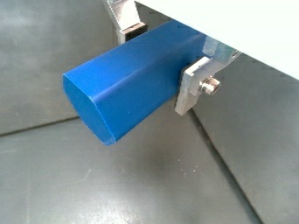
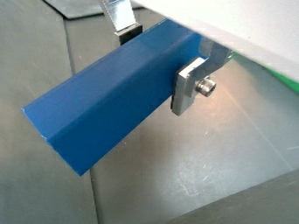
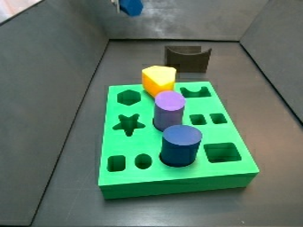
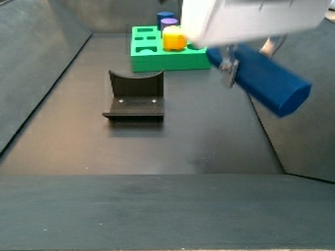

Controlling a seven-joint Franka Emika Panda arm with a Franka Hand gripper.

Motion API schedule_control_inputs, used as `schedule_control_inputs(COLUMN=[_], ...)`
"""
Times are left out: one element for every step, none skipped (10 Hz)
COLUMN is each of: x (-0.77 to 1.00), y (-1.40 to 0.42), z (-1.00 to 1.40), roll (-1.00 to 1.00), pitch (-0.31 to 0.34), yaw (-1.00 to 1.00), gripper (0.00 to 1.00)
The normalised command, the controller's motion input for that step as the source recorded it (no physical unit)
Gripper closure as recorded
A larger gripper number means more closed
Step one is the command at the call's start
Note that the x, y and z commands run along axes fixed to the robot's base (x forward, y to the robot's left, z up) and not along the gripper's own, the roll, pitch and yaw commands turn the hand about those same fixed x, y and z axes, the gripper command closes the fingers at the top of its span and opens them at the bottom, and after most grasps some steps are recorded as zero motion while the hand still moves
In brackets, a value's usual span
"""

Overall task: Pick up the hexagon object. Move up. Place the hexagon object on the fixture. Regrasp the hexagon object. Move to above the board. Insert the hexagon object.
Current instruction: Place the hexagon object on the fixture.

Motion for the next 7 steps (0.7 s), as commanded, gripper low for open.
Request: schedule_control_inputs(x=[-0.02,-0.01,0.0,1.0,1.0,1.0,1.0], y=[0.01,0.01,0.01,-0.67,-0.66,-0.59,-0.54], z=[0.62,0.41,0.26,0.06,0.03,0.03,0.03], roll=[0.05,0.05,0.05,-0.03,-0.03,-0.04,-0.06], pitch=[0.071,0.084,0.094,-0.032,-0.031,-0.034,-0.028], yaw=[-0.01,0.0,0.0,-1.0,-1.0,-1.0,-1.0], gripper=[1.0,1.0,1.0,1.0,1.0,1.0,1.0])
